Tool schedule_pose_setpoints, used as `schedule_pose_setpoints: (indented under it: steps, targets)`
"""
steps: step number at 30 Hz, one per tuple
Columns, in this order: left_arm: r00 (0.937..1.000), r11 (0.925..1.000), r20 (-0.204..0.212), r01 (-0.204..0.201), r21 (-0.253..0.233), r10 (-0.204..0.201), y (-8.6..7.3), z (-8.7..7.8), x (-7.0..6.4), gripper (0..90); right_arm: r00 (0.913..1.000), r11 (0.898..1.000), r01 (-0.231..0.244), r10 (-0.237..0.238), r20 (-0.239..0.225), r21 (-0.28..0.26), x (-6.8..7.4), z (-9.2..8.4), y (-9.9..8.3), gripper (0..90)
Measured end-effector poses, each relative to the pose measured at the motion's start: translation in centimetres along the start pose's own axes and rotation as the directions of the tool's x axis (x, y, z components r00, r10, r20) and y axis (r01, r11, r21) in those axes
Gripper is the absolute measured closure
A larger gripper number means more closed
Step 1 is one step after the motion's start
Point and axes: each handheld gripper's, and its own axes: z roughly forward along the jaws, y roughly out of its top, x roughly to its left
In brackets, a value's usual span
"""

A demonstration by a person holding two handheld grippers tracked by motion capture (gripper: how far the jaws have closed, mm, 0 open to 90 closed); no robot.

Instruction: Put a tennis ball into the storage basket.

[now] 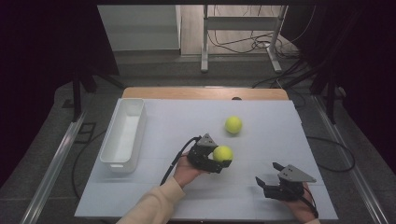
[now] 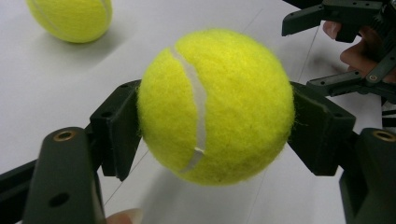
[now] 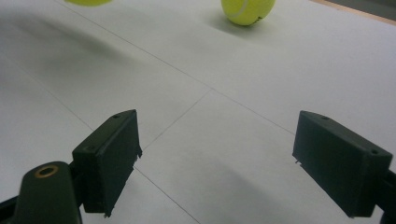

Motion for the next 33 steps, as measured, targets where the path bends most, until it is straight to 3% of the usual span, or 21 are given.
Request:
schedule_pose_setpoints:
  steps: [22, 33]
  targets:
    - [0.9994, 0.9993, -0.026, 0.024, -0.029, -0.024, -1.1, -2.7, 0.9, 26.2, 1.0000, 1.000, 0.005, -0.005, 0.001, 0.003, 0.0, 0.0, 0.0, 15.5]
    - [0.9982, 0.9971, -0.043, 0.038, -0.066, -0.041, -1.1, -4.5, 1.5, 26.2, 0.9999, 1.000, 0.010, -0.010, -0.002, 0.002, 0.0, 0.0, -0.1, 15.5]
